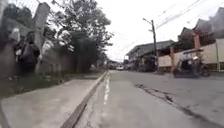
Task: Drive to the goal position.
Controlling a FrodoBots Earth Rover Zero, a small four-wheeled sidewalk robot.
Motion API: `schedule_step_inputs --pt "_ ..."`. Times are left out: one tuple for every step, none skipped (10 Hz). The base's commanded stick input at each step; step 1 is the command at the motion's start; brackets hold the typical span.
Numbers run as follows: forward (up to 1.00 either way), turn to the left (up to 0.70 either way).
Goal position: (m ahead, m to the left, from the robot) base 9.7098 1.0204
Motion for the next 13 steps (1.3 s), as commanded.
schedule_step_inputs --pt "0.62 0.00" --pt "0.63 0.00" --pt "0.66 -0.01" --pt "0.70 -0.14" --pt "0.70 -0.32" --pt "0.70 -0.34" --pt "0.70 -0.31" --pt "0.70 -0.19" --pt "0.70 -0.01" --pt "0.70 0.00" --pt "0.70 0.00" --pt "0.70 0.00" --pt "0.70 0.00"
